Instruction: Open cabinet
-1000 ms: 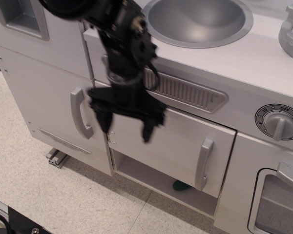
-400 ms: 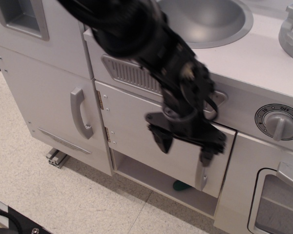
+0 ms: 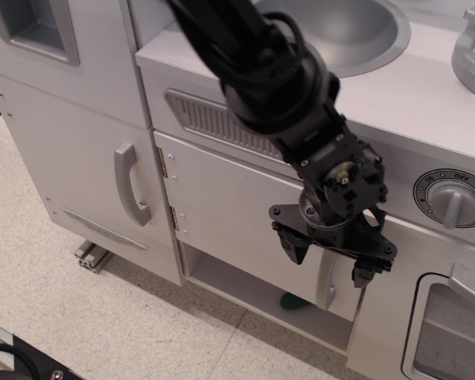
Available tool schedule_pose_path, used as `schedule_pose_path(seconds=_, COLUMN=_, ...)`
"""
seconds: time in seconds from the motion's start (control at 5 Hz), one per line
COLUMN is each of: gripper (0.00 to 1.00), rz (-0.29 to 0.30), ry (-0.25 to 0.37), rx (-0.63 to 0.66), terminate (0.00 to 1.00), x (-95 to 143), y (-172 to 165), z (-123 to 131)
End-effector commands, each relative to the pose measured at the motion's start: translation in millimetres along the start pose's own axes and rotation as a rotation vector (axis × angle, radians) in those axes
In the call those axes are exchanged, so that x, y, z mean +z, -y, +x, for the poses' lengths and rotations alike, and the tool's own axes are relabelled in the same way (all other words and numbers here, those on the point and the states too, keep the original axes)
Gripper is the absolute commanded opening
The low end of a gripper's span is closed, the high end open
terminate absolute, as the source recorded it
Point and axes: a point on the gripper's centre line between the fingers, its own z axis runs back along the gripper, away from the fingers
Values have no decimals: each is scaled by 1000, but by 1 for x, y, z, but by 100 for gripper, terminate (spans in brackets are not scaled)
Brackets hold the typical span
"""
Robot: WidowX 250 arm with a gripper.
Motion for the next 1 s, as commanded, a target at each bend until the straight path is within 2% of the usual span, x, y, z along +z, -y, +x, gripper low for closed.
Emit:
schedule_pose_path(seconds=0.0, gripper=100, rz=8, ry=52, rx=14, terminate=0, x=-9, y=0, z=20)
schedule_pose_path(seconds=0.2, gripper=0, rz=-4, ry=50, rx=7, terminate=0, x=-8, y=0, z=18)
schedule_pose_path(seconds=0.6, gripper=0, rz=-10, ry=58, rx=31, terminate=0, x=-10, y=-2, z=20)
schedule_pose_path(seconds=0.8, gripper=0, rz=-12, ry=47, rx=14, terminate=0, x=-6, y=-6, z=7)
